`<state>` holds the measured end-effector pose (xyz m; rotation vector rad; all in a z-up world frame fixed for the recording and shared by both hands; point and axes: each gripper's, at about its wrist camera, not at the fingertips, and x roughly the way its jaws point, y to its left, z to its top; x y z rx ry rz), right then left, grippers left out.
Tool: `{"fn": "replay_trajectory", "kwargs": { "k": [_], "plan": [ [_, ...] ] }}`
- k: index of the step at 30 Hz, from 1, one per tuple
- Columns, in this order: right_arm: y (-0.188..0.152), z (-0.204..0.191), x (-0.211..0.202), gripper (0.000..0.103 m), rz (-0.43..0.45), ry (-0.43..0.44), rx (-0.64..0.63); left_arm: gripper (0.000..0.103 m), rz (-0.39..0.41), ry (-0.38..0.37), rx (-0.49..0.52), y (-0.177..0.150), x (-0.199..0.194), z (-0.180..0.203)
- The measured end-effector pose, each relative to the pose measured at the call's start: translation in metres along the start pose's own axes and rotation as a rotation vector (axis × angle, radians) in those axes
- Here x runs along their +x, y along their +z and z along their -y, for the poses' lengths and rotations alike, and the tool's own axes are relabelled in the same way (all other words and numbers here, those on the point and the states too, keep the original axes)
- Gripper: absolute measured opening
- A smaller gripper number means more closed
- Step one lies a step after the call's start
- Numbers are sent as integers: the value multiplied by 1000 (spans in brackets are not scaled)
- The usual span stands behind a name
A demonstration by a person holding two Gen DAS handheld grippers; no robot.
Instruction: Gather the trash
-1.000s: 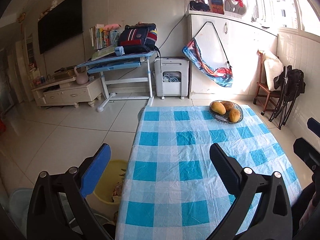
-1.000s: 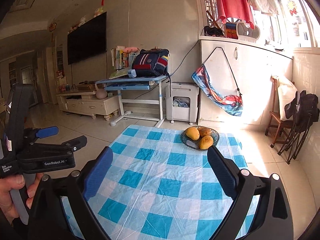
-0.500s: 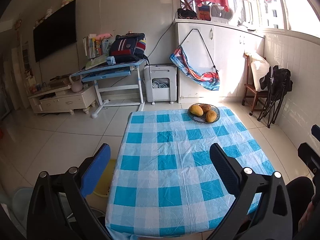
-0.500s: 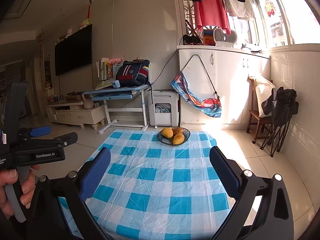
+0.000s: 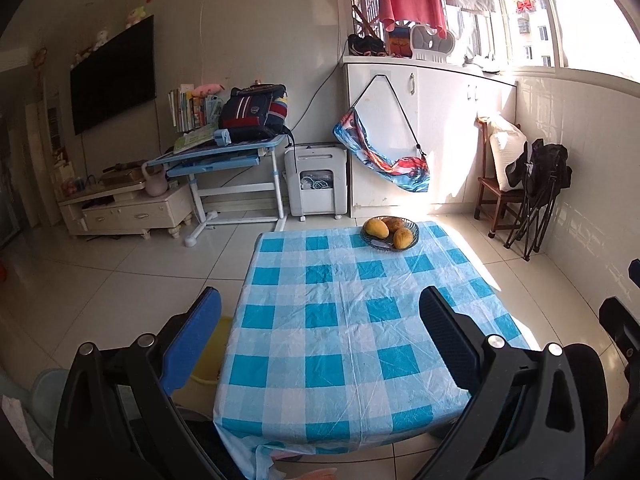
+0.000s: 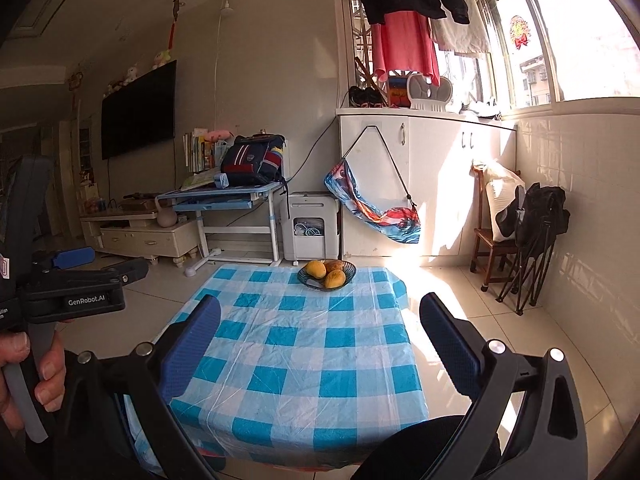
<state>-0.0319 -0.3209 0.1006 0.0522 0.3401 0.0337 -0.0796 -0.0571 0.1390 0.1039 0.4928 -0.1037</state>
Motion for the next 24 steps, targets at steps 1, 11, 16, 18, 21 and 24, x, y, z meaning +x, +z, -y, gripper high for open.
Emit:
{"fn": "replay_trajectory", "kwargs": {
  "k": [1,11,16,18,21,24],
  "plan": [
    [-1,0,-3,95,2,-2,3,96,9,-2,2,0,-6,2],
    [-4,3,-32,95,35,-12,13,96,43,-20,-9,1,-47,10],
    [-3,3,-43,95,56,-20,21,96,68,-17,-8,3,-67,15],
    [-1,3,-49,95,71,-26,19,96,83,-24,-1,4,-76,19],
    [2,2,-59,95,99,-32,18,96,109,-15,7,7,-90,24],
    [6,0,-66,95,119,-28,19,96,124,-18,2,9,-102,26]
  ]
}}
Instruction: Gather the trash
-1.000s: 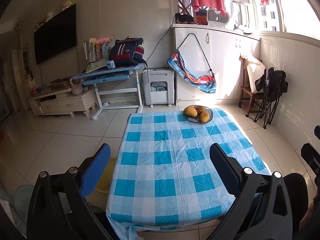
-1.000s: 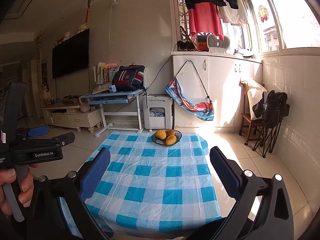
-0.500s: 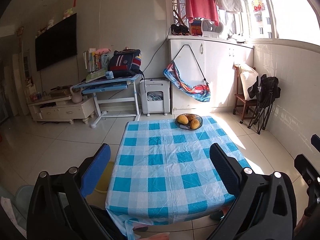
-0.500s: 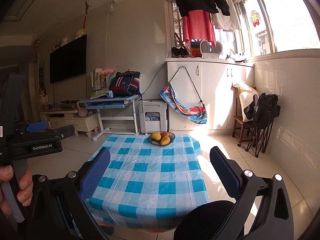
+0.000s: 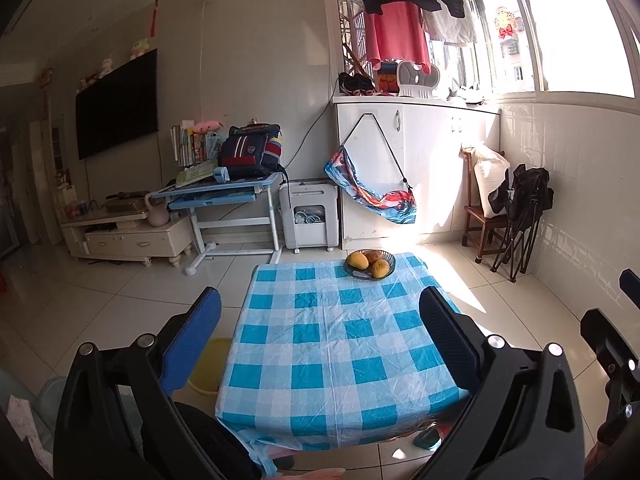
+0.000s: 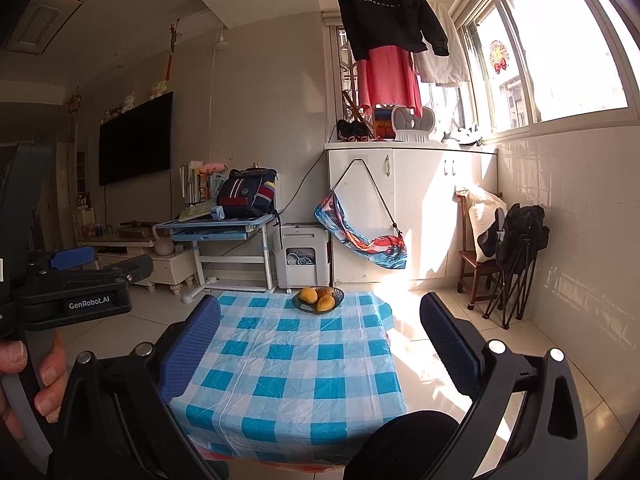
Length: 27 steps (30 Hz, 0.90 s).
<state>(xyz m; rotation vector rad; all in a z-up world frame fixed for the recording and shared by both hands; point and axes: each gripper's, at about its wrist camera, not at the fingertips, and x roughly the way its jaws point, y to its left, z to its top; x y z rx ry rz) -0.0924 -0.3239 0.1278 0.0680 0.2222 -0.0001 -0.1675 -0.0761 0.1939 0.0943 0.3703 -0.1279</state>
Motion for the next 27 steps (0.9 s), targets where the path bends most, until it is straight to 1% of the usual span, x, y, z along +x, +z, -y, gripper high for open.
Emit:
{"fn": "replay_trajectory", "kwargs": {
  "k": [4,13,27],
  "plan": [
    [0,-3,-8,95,20,-16,-27,96,5,-5,-3,3,-6,5],
    [5,3,-11,95,33,-23,-6,96,29,1,15,4,-19,15],
    [10,-7,-17,95,47,-11,-21,96,47,30,6,6,-27,6]
  ]
}}
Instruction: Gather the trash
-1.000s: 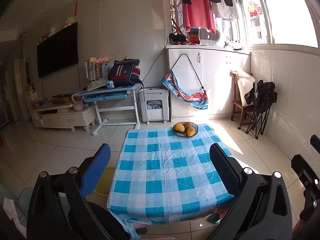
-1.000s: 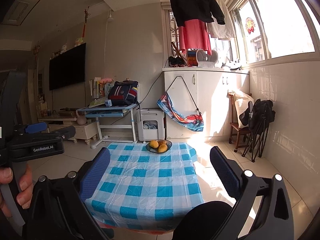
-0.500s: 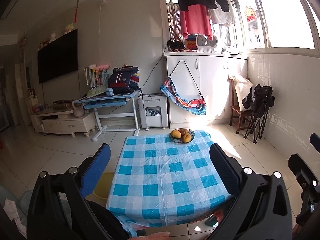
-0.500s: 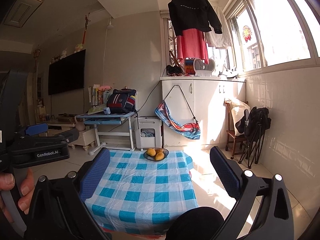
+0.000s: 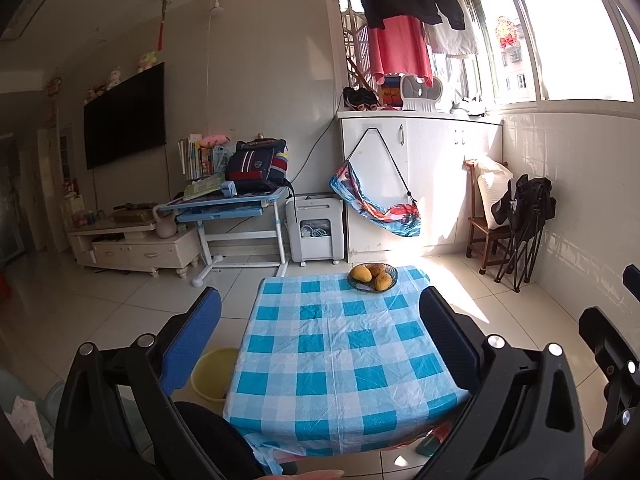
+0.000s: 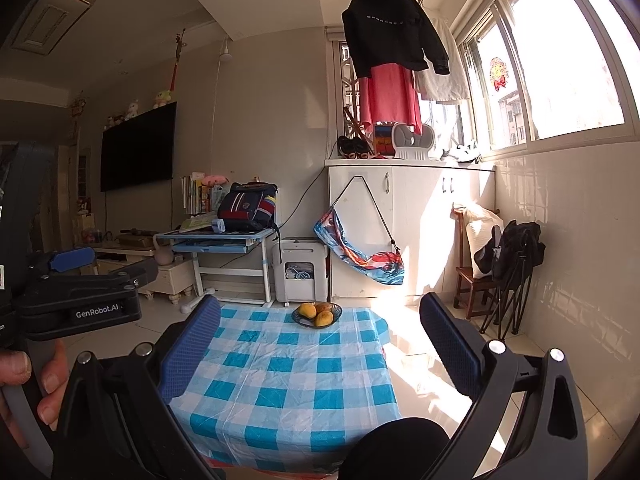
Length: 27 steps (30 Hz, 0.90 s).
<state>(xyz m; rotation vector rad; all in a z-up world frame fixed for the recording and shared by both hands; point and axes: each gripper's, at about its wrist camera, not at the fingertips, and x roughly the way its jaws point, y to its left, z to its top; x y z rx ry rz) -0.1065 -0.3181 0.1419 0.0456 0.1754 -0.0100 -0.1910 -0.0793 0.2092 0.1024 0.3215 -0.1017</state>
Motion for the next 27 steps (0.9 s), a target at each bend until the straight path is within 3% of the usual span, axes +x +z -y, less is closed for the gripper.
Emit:
{"fn": "replay_trajectory", "kwargs": {
  "k": [27],
  "plan": [
    [2,6,-3,95,2,-24,9,96,29,11,47,-1,-12,20]
  ]
}}
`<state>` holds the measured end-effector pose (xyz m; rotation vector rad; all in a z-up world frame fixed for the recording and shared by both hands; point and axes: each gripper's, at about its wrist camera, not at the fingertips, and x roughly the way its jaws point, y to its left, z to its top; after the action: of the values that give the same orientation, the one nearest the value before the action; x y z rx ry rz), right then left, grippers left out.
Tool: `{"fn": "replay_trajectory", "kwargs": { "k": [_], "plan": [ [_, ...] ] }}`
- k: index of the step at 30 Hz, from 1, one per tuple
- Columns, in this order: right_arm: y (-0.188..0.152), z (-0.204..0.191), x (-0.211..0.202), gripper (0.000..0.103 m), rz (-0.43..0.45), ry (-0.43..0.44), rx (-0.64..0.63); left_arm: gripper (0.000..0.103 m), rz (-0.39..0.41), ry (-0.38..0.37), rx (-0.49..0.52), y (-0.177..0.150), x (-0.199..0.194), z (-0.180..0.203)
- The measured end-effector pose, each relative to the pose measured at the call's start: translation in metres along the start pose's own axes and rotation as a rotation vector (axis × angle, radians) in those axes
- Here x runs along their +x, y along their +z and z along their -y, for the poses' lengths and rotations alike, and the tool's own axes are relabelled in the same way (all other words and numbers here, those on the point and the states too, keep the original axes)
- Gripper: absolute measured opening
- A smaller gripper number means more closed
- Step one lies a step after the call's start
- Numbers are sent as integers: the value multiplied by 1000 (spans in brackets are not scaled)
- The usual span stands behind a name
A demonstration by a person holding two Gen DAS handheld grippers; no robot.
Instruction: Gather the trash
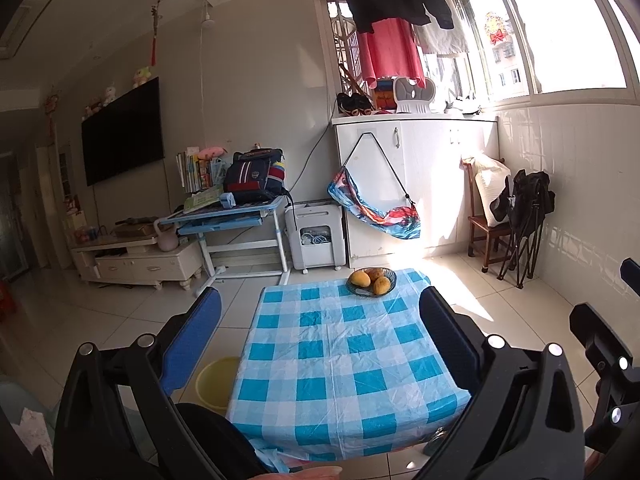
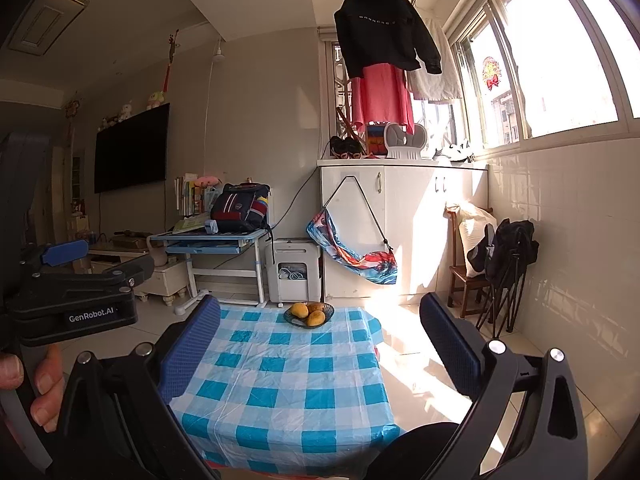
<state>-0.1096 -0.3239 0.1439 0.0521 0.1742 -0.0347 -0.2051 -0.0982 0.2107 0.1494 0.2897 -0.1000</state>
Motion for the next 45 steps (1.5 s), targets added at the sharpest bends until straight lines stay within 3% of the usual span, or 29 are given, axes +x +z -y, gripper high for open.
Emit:
{"fn": "replay_trajectory", "kwargs": {
  "k": [34,40,45],
  "plan": [
    [3,-7,3,95,-5,9,-2,96,-1,-2,-4,1,-2,1],
    [3,-12,5,95,-14,22,1,96,8,-82,-98,-2,-6,-15],
    [4,-14,5,95,-8,26,-1,96,30,-32,-70,-3,-6,-23]
  ]
}}
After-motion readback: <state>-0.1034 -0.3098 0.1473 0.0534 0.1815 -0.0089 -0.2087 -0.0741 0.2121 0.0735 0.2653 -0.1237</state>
